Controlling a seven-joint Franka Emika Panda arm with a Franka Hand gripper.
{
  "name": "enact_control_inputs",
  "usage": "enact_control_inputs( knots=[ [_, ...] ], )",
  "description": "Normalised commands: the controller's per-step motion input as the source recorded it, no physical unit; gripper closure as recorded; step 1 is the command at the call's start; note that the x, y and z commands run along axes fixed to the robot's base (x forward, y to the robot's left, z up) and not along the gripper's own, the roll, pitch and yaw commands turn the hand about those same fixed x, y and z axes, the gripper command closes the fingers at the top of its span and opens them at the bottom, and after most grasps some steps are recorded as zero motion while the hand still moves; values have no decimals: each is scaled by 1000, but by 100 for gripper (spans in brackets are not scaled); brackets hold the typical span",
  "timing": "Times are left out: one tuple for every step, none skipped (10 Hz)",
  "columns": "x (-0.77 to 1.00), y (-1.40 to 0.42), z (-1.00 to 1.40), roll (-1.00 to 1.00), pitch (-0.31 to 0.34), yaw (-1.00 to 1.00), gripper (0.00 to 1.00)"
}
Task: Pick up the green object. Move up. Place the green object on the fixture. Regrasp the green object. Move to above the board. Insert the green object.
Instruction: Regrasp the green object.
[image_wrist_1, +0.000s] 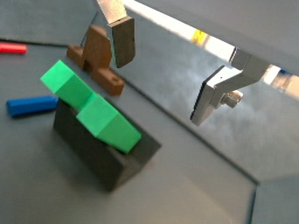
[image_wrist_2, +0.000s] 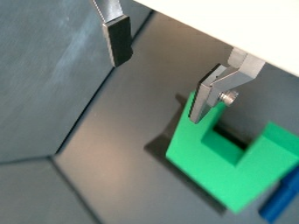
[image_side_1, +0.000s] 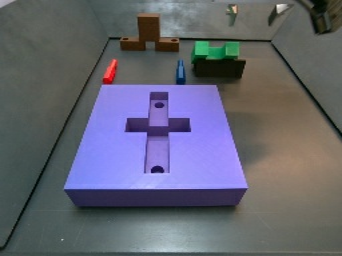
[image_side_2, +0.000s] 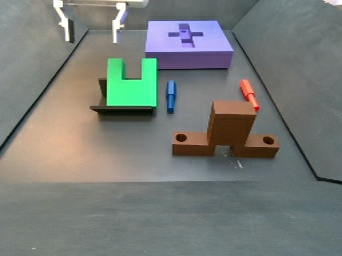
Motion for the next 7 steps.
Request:
enact_control_inputs(
  knots=[
    [-51, -34, -134, 1000, 223, 280, 0],
    [51, -83, -280, 854, 254, 314, 0],
    [157, -66, -360, 671, 220, 460, 0],
    [209, -60, -311, 569, 186, 480, 0],
    [420, -111, -157, 349, 163, 386, 0],
    [389, -126, -100, 286, 86, 323, 0],
    [351, -151, -109, 194, 0, 271, 0]
  ],
)
